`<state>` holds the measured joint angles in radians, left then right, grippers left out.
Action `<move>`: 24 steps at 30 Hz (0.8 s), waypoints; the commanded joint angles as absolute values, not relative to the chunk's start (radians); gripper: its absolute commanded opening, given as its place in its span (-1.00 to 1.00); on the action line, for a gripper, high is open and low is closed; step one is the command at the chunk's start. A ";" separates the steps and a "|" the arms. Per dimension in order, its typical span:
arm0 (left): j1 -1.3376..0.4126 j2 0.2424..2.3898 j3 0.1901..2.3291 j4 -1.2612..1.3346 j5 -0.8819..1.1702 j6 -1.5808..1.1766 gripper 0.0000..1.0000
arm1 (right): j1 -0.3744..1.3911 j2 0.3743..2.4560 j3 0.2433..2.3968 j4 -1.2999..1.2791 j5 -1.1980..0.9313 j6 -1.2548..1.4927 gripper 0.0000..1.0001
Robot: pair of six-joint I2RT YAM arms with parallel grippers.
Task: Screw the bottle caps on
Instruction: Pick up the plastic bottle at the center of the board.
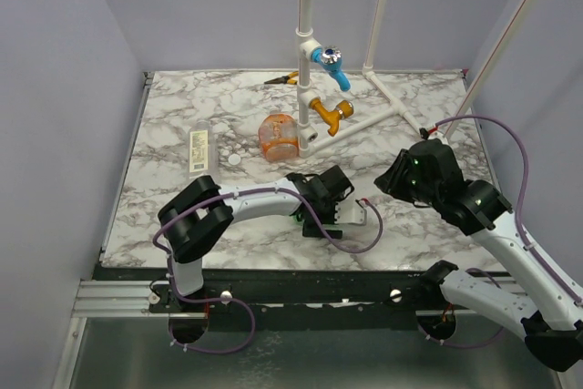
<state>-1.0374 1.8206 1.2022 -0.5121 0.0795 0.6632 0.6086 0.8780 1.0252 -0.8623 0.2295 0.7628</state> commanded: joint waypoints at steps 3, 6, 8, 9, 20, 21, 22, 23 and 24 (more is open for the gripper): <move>-1.028 1.789 1.136 -0.444 0.113 0.721 0.75 | 0.609 0.862 0.987 -0.867 0.203 0.779 -0.60; -1.019 1.796 1.099 -0.327 0.114 0.668 0.53 | 0.609 0.850 0.977 -0.874 0.196 0.780 -0.60; -1.019 1.802 1.071 -0.250 0.117 0.611 0.22 | 0.609 0.846 0.979 -0.888 0.190 0.780 -0.60; -1.020 1.800 1.050 -0.198 0.110 0.574 0.01 | 0.609 0.843 0.982 -0.892 0.180 0.779 -0.60; -1.049 1.425 0.626 0.465 -0.004 0.236 -0.73 | 0.609 0.923 1.209 -1.026 0.081 0.698 -0.59; -1.055 1.396 0.601 0.505 -0.032 0.220 -0.79 | 0.609 0.942 1.245 -1.040 0.061 0.686 -0.59; -1.064 1.362 0.568 0.544 -0.044 0.202 -0.81 | 0.609 0.964 1.272 -1.043 0.021 0.677 -0.59; -1.079 1.333 0.542 0.588 -0.052 0.201 -0.82 | 0.609 0.983 1.300 -1.042 -0.019 0.671 -0.59; -1.097 1.303 0.515 0.622 -0.081 0.206 -0.84 | 0.609 1.009 1.322 -1.045 -0.065 0.667 -0.59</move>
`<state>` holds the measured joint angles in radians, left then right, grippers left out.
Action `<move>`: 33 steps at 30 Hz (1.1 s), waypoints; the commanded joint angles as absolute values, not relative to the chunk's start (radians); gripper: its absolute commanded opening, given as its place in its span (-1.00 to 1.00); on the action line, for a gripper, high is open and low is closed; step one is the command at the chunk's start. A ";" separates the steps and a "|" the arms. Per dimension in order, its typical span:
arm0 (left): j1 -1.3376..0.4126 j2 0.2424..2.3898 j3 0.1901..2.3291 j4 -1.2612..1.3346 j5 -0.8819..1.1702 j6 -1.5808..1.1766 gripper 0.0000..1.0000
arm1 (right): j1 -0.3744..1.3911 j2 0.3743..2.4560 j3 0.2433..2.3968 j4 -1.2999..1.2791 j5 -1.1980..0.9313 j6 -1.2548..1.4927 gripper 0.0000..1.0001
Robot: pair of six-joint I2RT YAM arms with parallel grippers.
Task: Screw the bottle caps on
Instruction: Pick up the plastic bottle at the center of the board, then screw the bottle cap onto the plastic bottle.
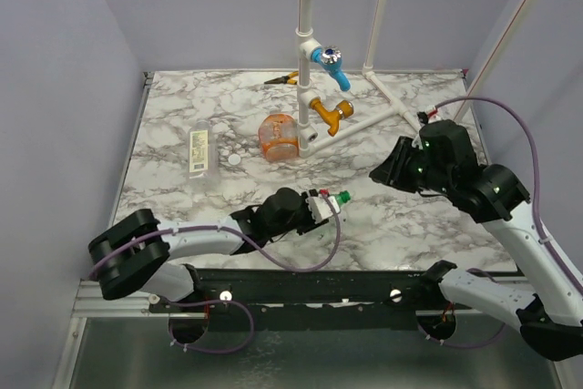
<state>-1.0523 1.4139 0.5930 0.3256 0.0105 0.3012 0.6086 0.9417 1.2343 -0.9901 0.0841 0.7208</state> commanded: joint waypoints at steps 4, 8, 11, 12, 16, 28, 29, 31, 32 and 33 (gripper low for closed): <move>-1.127 1.214 0.437 0.777 -0.138 0.216 -0.86 | 0.609 1.104 1.417 -1.059 -0.191 0.647 -0.61; -1.129 1.141 0.384 0.867 -0.151 0.245 -0.86 | 0.608 1.203 1.541 -1.111 -0.266 0.628 -0.62; -1.135 1.095 0.348 0.901 -0.162 0.233 -0.91 | 0.609 1.258 1.615 -1.144 -0.317 0.620 -0.63; -1.140 1.089 0.336 0.918 -0.176 0.237 -0.92 | 0.608 1.270 1.631 -1.150 -0.329 0.619 -0.63; -1.151 1.083 0.299 0.996 -0.189 0.203 -0.93 | 0.609 1.316 1.694 -1.205 -0.368 0.614 -0.62; -1.237 1.194 0.277 1.185 -0.249 0.291 -1.00 | 0.609 1.384 1.735 -1.288 -0.453 0.599 -0.64; -1.238 1.202 0.274 1.194 -0.252 0.293 -1.00 | 0.609 1.383 1.732 -1.293 -0.457 0.599 -0.64; -1.238 1.210 0.271 1.204 -0.251 0.294 -1.00 | 0.609 1.378 1.726 -1.301 -0.465 0.597 -0.65; -1.237 1.213 0.272 1.205 -0.248 0.295 -1.00 | 0.609 1.376 1.724 -1.305 -0.469 0.598 -0.65; -1.237 1.217 0.271 1.205 -0.243 0.294 -1.00 | 0.609 1.376 1.720 -1.309 -0.475 0.600 -0.65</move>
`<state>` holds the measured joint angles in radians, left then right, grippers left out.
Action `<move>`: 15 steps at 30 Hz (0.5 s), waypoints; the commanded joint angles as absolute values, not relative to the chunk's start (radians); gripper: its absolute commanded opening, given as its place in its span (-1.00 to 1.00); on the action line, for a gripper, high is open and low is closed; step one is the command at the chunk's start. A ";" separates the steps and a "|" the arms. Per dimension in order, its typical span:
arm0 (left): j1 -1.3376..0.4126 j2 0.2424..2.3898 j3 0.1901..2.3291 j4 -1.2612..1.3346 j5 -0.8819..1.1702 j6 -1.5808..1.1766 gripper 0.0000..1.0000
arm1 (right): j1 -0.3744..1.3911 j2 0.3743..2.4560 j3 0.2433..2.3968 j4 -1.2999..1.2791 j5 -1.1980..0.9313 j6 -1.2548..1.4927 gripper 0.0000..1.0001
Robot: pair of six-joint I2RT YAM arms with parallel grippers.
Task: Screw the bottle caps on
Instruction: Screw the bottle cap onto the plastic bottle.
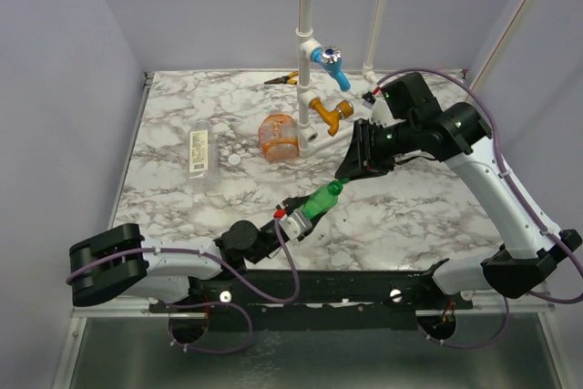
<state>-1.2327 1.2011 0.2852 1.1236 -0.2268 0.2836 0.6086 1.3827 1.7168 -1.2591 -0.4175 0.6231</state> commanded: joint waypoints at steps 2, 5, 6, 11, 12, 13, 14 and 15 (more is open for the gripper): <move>-1.238 1.221 0.272 1.210 -0.238 0.287 -1.00 | 0.609 1.372 1.707 -1.305 -0.492 0.604 -0.65; -1.238 1.224 0.269 1.224 -0.236 0.282 -1.00 | 0.609 1.367 1.693 -1.309 -0.491 0.606 -0.66; -1.239 1.224 0.271 1.224 -0.234 0.283 -1.00 | 0.609 1.367 1.690 -1.310 -0.488 0.606 -0.66; -1.240 1.234 0.281 1.227 -0.207 0.280 -1.00 | 0.609 1.370 1.671 -1.294 -0.492 0.618 -0.67; -1.240 1.238 0.283 1.226 -0.202 0.278 -1.00 | 0.609 1.371 1.669 -1.291 -0.493 0.620 -0.67; -1.242 1.241 0.285 1.227 -0.198 0.275 -1.00 | 0.609 1.371 1.666 -1.287 -0.494 0.623 -0.67; -1.243 1.246 0.287 1.228 -0.193 0.273 -1.00 | 0.609 1.371 1.665 -1.283 -0.496 0.625 -0.67; -1.247 1.251 0.289 1.230 -0.191 0.273 -1.00 | 0.609 1.371 1.667 -1.283 -0.500 0.625 -0.67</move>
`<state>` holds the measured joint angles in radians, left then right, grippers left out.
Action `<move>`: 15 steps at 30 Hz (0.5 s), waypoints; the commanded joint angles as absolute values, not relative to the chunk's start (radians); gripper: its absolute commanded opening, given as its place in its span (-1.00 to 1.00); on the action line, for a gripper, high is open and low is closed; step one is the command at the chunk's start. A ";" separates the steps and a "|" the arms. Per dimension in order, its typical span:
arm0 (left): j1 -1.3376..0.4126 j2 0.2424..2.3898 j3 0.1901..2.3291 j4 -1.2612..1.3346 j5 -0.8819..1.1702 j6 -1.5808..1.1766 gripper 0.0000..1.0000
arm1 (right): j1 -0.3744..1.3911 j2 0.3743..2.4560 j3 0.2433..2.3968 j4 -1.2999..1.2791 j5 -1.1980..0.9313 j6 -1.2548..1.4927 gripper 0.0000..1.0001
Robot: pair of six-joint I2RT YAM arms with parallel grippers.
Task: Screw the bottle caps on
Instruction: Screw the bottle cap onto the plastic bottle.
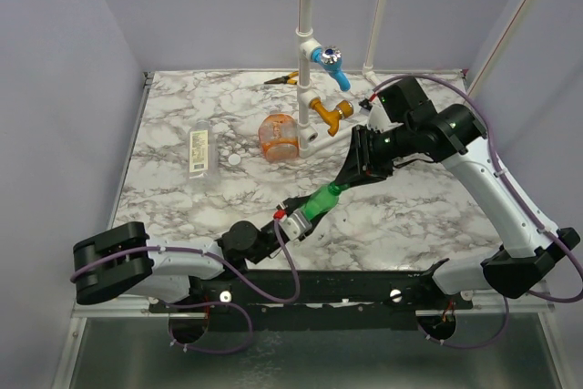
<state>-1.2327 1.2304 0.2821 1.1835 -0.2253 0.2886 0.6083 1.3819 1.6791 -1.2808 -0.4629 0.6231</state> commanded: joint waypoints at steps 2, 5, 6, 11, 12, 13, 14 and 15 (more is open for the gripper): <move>-1.252 1.265 0.296 1.230 -0.186 0.279 -1.00 | 0.609 1.374 1.666 -1.284 -0.500 0.625 -0.68; -1.259 1.283 0.301 1.242 -0.187 0.284 -1.00 | 0.609 1.374 1.655 -1.288 -0.505 0.624 -0.69; -1.261 1.285 0.302 1.250 -0.187 0.285 -1.00 | 0.609 1.374 1.651 -1.290 -0.504 0.623 -0.69; -1.264 1.300 0.311 1.273 -0.196 0.302 -1.00 | 0.609 1.375 1.638 -1.315 -0.485 0.609 -0.70; -1.264 1.303 0.311 1.278 -0.196 0.305 -1.00 | 0.609 1.377 1.643 -1.323 -0.476 0.606 -0.70; -1.264 1.304 0.309 1.281 -0.196 0.308 -1.00 | 0.609 1.377 1.649 -1.333 -0.469 0.604 -0.70; -1.264 1.302 0.308 1.280 -0.196 0.308 -1.00 | 0.608 1.380 1.657 -1.346 -0.459 0.602 -0.70; -1.264 1.300 0.306 1.281 -0.196 0.308 -1.00 | 0.609 1.382 1.664 -1.356 -0.449 0.598 -0.70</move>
